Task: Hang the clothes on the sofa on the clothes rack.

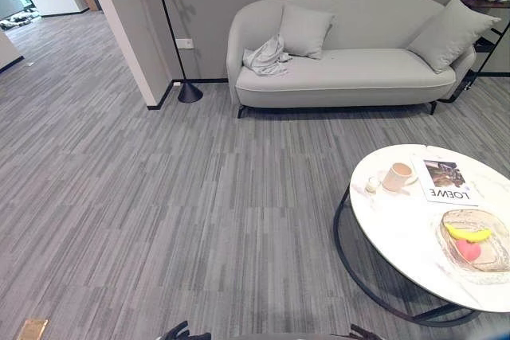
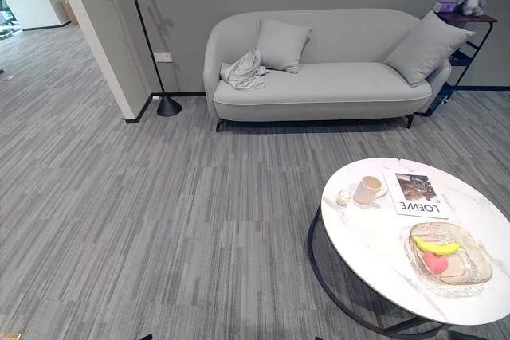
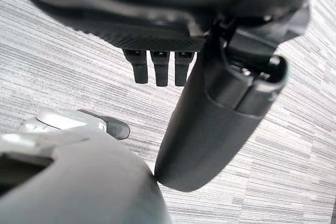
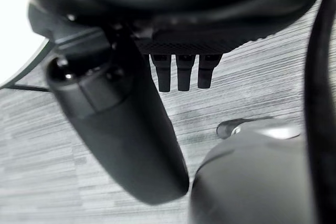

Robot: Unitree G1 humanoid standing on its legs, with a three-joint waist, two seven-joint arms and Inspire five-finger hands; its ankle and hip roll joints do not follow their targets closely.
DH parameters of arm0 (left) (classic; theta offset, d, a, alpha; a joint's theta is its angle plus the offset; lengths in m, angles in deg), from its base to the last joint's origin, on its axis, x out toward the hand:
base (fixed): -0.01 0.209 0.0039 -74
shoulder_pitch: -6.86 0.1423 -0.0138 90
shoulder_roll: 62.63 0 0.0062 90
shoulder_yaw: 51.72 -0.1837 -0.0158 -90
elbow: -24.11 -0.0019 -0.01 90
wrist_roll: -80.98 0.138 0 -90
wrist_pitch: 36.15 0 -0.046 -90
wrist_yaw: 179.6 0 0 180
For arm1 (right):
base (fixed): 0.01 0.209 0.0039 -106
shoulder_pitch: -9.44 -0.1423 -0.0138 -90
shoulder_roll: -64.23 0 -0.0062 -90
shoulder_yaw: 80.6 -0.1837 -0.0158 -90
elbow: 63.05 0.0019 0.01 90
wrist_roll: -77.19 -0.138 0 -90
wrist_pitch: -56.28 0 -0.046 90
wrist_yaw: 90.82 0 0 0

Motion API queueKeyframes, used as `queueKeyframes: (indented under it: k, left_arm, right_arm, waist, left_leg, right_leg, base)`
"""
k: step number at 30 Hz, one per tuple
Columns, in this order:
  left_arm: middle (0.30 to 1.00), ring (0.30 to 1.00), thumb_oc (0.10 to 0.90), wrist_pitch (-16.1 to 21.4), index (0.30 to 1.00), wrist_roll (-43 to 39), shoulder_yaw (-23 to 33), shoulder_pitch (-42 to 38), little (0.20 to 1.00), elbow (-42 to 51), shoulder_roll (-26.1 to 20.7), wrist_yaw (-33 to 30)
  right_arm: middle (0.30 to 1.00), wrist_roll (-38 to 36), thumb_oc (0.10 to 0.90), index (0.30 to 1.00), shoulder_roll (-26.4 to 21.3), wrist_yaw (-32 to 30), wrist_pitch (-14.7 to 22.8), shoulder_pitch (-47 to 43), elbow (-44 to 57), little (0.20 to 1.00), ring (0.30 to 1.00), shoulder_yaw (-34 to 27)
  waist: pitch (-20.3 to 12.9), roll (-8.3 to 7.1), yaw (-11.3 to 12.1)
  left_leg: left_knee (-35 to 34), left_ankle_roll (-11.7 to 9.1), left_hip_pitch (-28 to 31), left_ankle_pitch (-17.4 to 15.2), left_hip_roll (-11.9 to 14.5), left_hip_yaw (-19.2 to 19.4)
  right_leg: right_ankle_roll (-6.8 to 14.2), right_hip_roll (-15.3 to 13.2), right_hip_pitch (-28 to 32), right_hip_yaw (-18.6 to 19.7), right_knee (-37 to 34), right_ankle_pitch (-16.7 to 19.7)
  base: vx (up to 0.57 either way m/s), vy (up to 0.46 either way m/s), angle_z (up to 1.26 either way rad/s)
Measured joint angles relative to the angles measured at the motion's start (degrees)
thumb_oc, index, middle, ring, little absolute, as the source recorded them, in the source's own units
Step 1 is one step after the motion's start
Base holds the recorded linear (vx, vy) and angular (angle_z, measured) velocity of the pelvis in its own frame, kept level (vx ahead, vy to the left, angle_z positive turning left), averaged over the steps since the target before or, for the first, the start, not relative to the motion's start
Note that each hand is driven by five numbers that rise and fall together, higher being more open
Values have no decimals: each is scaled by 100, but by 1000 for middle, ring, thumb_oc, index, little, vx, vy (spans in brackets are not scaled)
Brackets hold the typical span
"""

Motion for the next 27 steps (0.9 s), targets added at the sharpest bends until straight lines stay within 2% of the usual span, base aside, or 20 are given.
queueKeyframes:
  k: [1,2,3,5,7,11,13,18,24,27]
  left_arm:
    - [900,900,800,0,900,0,-2,-7,900,3,2,0]
    - [900,900,800,-44,900,125,-380,43,900,332,-112,-55]
    - [900,900,800,-8,900,312,-398,9,900,377,-127,-18]
    - [900,900,800,-16,900,457,-388,-79,900,388,-138,8]
    - [900,900,800,-18,900,456,-308,-192,900,213,-110,41]
    - [900,900,800,-53,900,455,-310,-198,900,161,-82,55]
    - [900,900,800,-52,900,467,-362,-189,900,160,-90,67]
    - [900,900,800,-52,900,516,-427,-217,900,163,-108,80]
    - [900,900,800,-53,900,680,-432,-239,900,165,-108,79]
    - [900,900,800,-55,900,680,-416,-242,900,164,-104,80]
  right_arm:
    - [900,3,800,900,7,0,-1,-8,4,900,900,3]
    - [900,849,800,900,-241,-93,-120,29,470,900,900,837]
    - [900,1520,800,900,-333,-65,-57,-17,525,900,900,963]
    - [900,1796,800,900,-275,-71,-115,-182,513,900,900,966]
    - [900,1780,800,900,-131,-46,-107,-223,389,900,900,733]
    - [900,1765,800,900,-92,50,-188,-254,234,900,900,628]
    - [900,1759,800,900,-82,56,-195,-236,173,900,900,586]
    - [900,1831,800,900,-97,57,-207,-345,179,900,900,669]
    - [900,2465,800,900,-134,43,-211,-420,311,900,900,972]
    - [900,2557,800,900,-130,47,-226,-439,311,900,900,986]
  waist:
    - [-1,-1,2]
    - [62,-19,8]
    - [86,-12,-12]
    - [90,-26,4]
    - [49,-61,1]
    - [49,20,-9]
    - [69,14,-21]
    - [103,35,-16]
    - [117,45,-8]
    - [115,56,-4]
  left_leg:
    - [0,0,0,0,0,-1]
    - [12,1,3,1,0,-8]
    - [13,0,6,8,7,-9]
    - [13,-1,93,9,11,-12]
    - [-6,-18,111,-7,14,-15]
    - [-83,-11,161,-2,8,2]
    - [-92,-11,176,-2,8,24]
    - [-98,-9,165,-2,10,38]
    - [-121,-4,153,-5,9,55]
    - [-137,-2,142,-6,6,59]
  right_leg:
    - [0,0,4,-1,-6,1]
    - [-23,6,27,7,-54,26]
    - [-12,11,61,5,-112,67]
    - [-8,19,203,4,-220,101]
    - [2,23,233,11,-271,93]
    - [10,15,242,48,-291,121]
    - [17,16,248,73,-296,127]
    - [32,20,223,98,-291,132]
    - [23,19,206,119,-318,142]
    - [31,18,215,128,-384,165]
  base:
    - [0,0,0]
    - [0,0,0]
    - [0,0,0]
    - [39,20,1]
    - [72,47,0]
    - [24,39,-5]
    - [-2,23,-6]
    - [-10,46,-3]
    - [6,65,-2]
    - [3,70,-1]
